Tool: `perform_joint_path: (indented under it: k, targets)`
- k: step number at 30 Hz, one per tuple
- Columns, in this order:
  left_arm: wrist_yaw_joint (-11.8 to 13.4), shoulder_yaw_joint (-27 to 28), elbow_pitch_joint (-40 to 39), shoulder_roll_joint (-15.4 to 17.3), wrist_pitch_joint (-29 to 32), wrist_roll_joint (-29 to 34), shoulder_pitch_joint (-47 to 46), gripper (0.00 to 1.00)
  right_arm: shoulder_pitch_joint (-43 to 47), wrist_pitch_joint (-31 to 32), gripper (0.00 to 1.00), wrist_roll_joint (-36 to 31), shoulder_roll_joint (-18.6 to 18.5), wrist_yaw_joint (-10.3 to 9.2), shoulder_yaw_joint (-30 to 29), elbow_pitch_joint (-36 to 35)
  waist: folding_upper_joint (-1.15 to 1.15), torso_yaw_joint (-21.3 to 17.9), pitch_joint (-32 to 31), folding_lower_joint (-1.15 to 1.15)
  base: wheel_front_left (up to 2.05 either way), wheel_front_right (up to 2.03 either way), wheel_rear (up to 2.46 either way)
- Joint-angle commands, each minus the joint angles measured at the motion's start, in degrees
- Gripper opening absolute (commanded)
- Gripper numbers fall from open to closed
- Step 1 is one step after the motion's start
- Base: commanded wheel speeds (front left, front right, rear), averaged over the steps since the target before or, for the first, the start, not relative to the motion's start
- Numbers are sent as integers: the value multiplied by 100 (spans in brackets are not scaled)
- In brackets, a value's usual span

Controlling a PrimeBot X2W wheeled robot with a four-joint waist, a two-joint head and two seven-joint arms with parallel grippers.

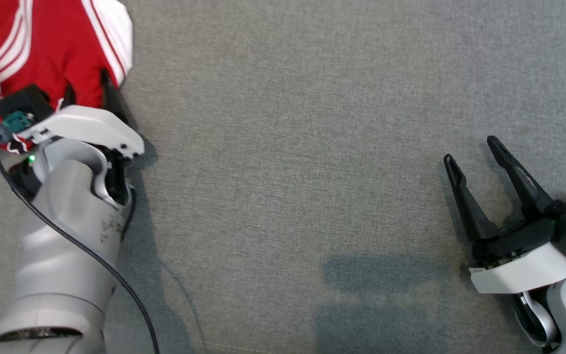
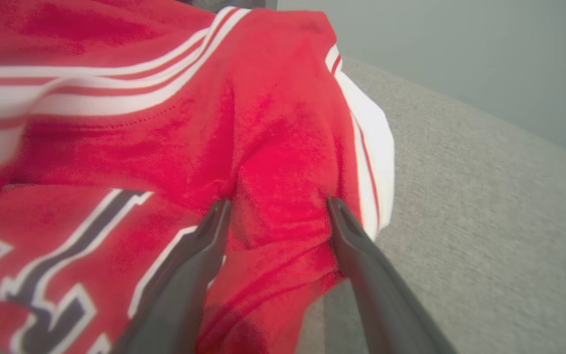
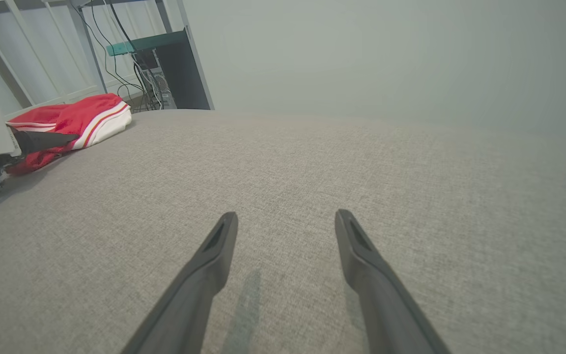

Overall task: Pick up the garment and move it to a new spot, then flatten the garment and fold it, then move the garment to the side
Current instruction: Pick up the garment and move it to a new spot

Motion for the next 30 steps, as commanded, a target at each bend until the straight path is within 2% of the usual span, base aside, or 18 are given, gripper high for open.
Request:
perform_joint_path:
  k: [1, 5, 7, 9, 17, 20, 24, 30]
  targets:
    - [37, 150, 128, 382, 10, -52, -242, 100, -51, -67, 100, 55, -90, 0, 145, -174, 0, -158, 232, 0, 0, 0, 0]
    - [178, 153, 583, 644, -14, 2, -549, 100, -210, -67, 100, 78, -88, 0, 196, -176, 0, -314, 445, 0, 0, 0, 0]
    - [195, 146, 666, 674, -24, 18, -589, 100, -235, -67, 100, 84, -68, 0, 190, -158, 0, -339, 460, 0, 0, 0, 0]
    - [193, 142, 706, 688, -30, 30, -598, 0, -245, -67, 100, 90, -43, 0, 198, -136, 0, -361, 449, 0, 0, 0, 0]
    - [207, 138, 291, 716, -36, 191, -452, 0, -256, -67, 100, 128, 25, 0, 218, -77, 0, -364, 321, 0, 0, 0, 0]
    - [233, 157, -121, 710, -37, 335, -284, 0, -263, -67, 100, 141, 57, 0, 238, -45, 0, -353, 217, 0, 0, 0, 0]
    - [221, 313, -942, 660, -37, 524, 49, 0, -238, -67, 100, 153, 131, 0, 245, 1, 0, -357, -2, 0, 0, 0, 0]
    - [33, 550, -2454, 501, -37, 957, 736, 0, -109, -67, 100, 191, 315, 0, 196, 77, 0, -402, -508, 0, 0, 0, 0]
